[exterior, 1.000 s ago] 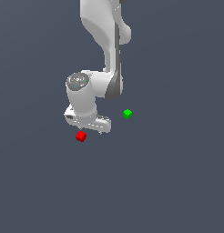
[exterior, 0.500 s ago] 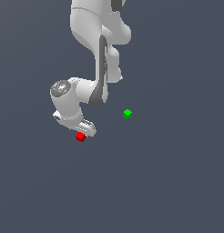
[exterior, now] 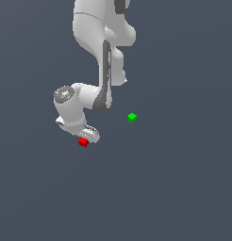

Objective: Stack the red cube on top of the green cube.

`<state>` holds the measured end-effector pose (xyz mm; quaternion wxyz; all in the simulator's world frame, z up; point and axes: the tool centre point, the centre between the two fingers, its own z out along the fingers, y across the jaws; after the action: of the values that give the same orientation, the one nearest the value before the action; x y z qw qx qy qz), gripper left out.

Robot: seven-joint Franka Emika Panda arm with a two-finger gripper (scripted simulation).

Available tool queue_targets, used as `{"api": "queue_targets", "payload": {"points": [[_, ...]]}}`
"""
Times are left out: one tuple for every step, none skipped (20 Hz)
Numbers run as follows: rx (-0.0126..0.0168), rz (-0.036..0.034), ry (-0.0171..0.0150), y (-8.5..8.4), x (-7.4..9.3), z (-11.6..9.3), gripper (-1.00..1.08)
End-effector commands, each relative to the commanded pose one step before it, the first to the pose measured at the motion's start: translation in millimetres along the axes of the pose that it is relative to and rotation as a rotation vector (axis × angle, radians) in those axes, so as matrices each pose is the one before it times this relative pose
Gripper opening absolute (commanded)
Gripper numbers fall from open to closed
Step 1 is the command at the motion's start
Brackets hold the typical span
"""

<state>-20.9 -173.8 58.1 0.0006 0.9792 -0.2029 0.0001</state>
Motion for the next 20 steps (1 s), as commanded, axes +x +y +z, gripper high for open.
{"api": "queue_targets", "payload": {"points": [[0.00062, -0.00023, -0.00088, -0.16, -0.88, 11.73, 1.00], [0.00000, 0.00000, 0.00000, -0.08, -0.20, 5.96, 1.00], [0.00000, 0.00000, 0.00000, -0.07, -0.15, 5.32, 1.00], [0.00000, 0.00000, 0.00000, -0.06, -0.07, 4.51, 1.00], [0.00000, 0.00000, 0.00000, -0.05, 0.03, 3.70, 1.00], [0.00054, -0.00029, 0.00032, -0.20, 0.10, 2.66, 1.00], [0.00000, 0.00000, 0.00000, -0.03, 0.24, 2.11, 1.00], [0.00000, 0.00000, 0.00000, -0.02, 0.32, 1.36, 1.00], [0.00000, 0.00000, 0.00000, -0.01, 0.32, 0.68, 1.00], [0.00000, 0.00000, 0.00000, 0.00, 0.15, 0.18, 1.00], [0.00000, 0.00000, 0.00000, 0.00, 0.00, 0.00, -1.00], [0.00000, 0.00000, 0.00000, 0.00, 0.00, 0.00, -1.00], [0.00000, 0.00000, 0.00000, 0.00, 0.00, 0.00, -1.00], [0.00000, 0.00000, 0.00000, 0.00, 0.00, 0.00, -1.00], [0.00000, 0.00000, 0.00000, 0.00, 0.00, 0.00, -1.00], [0.00000, 0.00000, 0.00000, 0.00, 0.00, 0.00, -1.00], [0.00000, 0.00000, 0.00000, 0.00, 0.00, 0.00, -1.00], [0.00000, 0.00000, 0.00000, 0.00, 0.00, 0.00, -1.00], [0.00000, 0.00000, 0.00000, 0.00, 0.00, 0.00, -1.00], [0.00000, 0.00000, 0.00000, 0.00, 0.00, 0.00, -1.00]]}}
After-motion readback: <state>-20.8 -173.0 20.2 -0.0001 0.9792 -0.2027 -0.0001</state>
